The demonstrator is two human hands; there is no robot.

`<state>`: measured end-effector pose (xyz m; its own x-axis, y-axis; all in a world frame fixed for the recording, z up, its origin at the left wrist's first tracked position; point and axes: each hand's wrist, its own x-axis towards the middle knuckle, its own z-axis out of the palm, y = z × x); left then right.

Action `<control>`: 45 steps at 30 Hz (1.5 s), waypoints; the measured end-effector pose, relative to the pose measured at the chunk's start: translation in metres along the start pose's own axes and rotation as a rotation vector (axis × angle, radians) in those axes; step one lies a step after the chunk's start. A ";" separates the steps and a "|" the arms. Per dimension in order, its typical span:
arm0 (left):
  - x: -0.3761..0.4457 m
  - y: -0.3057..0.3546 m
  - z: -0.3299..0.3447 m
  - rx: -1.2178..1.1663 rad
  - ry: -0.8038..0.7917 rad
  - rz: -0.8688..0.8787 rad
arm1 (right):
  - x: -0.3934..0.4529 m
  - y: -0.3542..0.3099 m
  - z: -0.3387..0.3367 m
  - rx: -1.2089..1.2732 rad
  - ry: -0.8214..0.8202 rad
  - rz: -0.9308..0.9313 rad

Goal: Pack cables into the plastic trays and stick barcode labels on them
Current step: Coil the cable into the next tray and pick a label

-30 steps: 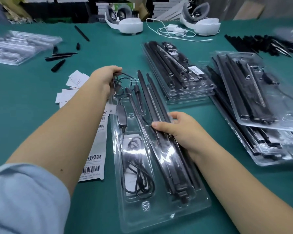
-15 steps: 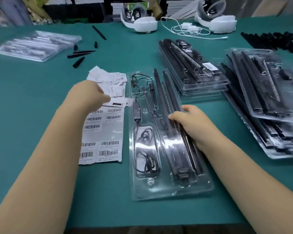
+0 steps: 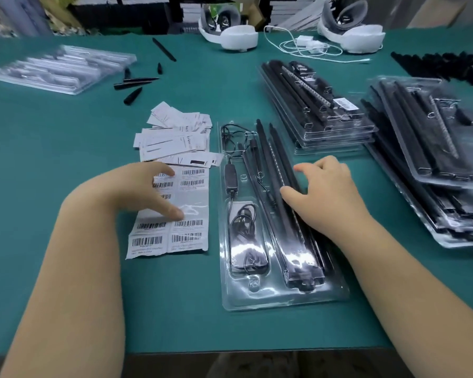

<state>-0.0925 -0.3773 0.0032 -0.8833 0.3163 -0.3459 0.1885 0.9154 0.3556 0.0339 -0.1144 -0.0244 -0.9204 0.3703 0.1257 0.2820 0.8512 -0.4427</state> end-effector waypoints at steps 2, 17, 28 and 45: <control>0.004 0.001 0.001 -0.005 0.079 0.024 | -0.002 -0.005 -0.001 -0.017 0.037 -0.117; 0.008 0.004 0.005 -0.347 0.277 0.204 | 0.019 -0.084 0.018 0.119 -0.281 -0.449; -0.002 0.022 0.001 -0.323 0.690 0.463 | 0.023 -0.055 0.026 0.954 -0.217 -0.250; -0.015 0.046 0.009 -0.043 0.689 0.543 | 0.025 -0.055 0.027 1.125 -0.202 -0.285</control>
<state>-0.0670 -0.3379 0.0166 -0.7414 0.4725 0.4766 0.6541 0.6675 0.3558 -0.0121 -0.1622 -0.0205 -0.9662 0.0679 0.2486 -0.2457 0.0490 -0.9681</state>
